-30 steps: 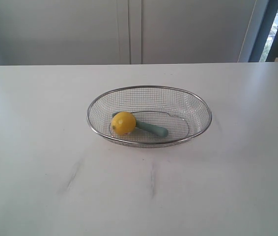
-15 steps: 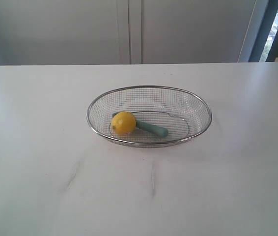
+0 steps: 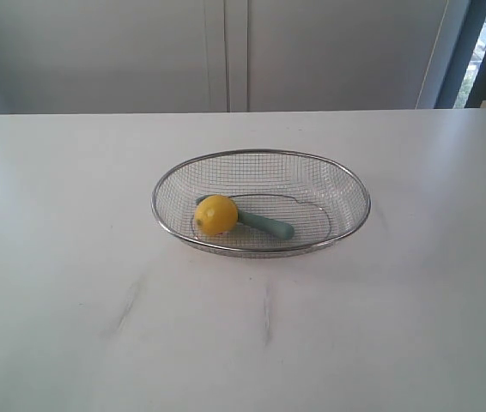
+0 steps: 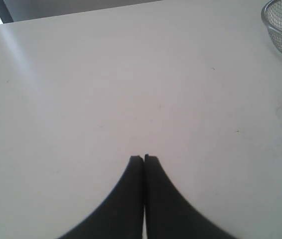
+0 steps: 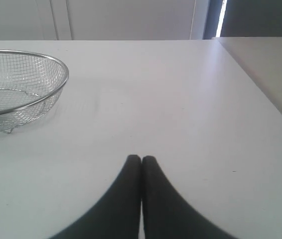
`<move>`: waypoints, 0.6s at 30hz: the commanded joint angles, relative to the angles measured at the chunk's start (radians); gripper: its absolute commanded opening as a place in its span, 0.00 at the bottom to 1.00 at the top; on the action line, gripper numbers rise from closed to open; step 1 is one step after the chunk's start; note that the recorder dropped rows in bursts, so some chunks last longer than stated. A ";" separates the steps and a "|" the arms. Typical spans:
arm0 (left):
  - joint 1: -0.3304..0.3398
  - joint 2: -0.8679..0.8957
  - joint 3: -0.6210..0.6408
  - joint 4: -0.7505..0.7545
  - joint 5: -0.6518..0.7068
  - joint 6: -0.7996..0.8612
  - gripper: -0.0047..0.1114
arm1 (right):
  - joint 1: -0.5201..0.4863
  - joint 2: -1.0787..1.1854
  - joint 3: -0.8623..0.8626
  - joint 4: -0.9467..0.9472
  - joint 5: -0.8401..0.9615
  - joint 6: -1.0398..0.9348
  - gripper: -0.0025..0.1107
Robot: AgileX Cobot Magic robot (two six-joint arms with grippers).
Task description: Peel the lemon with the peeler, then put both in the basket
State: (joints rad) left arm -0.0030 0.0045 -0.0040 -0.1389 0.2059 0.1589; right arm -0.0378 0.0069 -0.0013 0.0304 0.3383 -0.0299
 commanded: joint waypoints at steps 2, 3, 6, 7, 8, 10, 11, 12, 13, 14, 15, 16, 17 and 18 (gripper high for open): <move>0.002 -0.004 0.004 -0.007 -0.002 -0.001 0.04 | 0.028 -0.007 0.001 0.009 -0.003 0.016 0.02; 0.002 -0.004 0.004 -0.007 -0.002 -0.001 0.04 | 0.040 -0.007 0.001 0.009 -0.003 0.016 0.02; 0.002 -0.004 0.004 -0.007 -0.002 -0.001 0.04 | 0.058 -0.007 0.001 0.011 -0.003 0.019 0.02; 0.002 -0.004 0.004 -0.007 -0.002 -0.001 0.04 | 0.061 -0.007 0.001 0.011 -0.003 0.030 0.02; 0.002 -0.004 0.004 -0.007 -0.002 -0.001 0.04 | 0.061 -0.007 0.001 0.011 -0.003 0.030 0.02; 0.002 -0.004 0.004 -0.007 -0.002 -0.001 0.04 | 0.061 -0.007 0.001 0.011 -0.003 0.030 0.02; 0.002 -0.004 0.004 -0.007 -0.002 -0.001 0.04 | 0.061 -0.007 0.001 0.011 -0.003 0.030 0.02; 0.002 -0.004 0.004 -0.007 -0.002 -0.001 0.04 | 0.061 -0.007 0.001 0.011 -0.003 0.030 0.02; 0.002 -0.004 0.004 -0.007 -0.002 -0.001 0.04 | 0.061 -0.007 0.001 0.011 -0.003 0.035 0.02; 0.002 -0.004 0.004 -0.007 -0.002 -0.001 0.04 | 0.061 -0.007 0.001 0.011 -0.003 0.035 0.02; 0.002 -0.004 0.004 -0.007 -0.002 -0.001 0.04 | 0.061 -0.007 0.001 0.011 -0.003 0.035 0.02; 0.002 -0.004 0.004 -0.007 -0.002 -0.001 0.04 | 0.061 -0.007 0.001 0.011 -0.003 0.035 0.02; 0.002 -0.004 0.004 -0.007 -0.002 -0.001 0.04 | 0.061 -0.007 0.001 0.011 -0.003 0.035 0.02; 0.002 -0.004 0.004 -0.007 -0.002 -0.001 0.04 | 0.061 -0.007 0.001 0.011 -0.003 0.035 0.02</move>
State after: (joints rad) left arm -0.0030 0.0045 -0.0040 -0.1389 0.2059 0.1589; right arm 0.0210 0.0069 -0.0013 0.0444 0.3383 0.0000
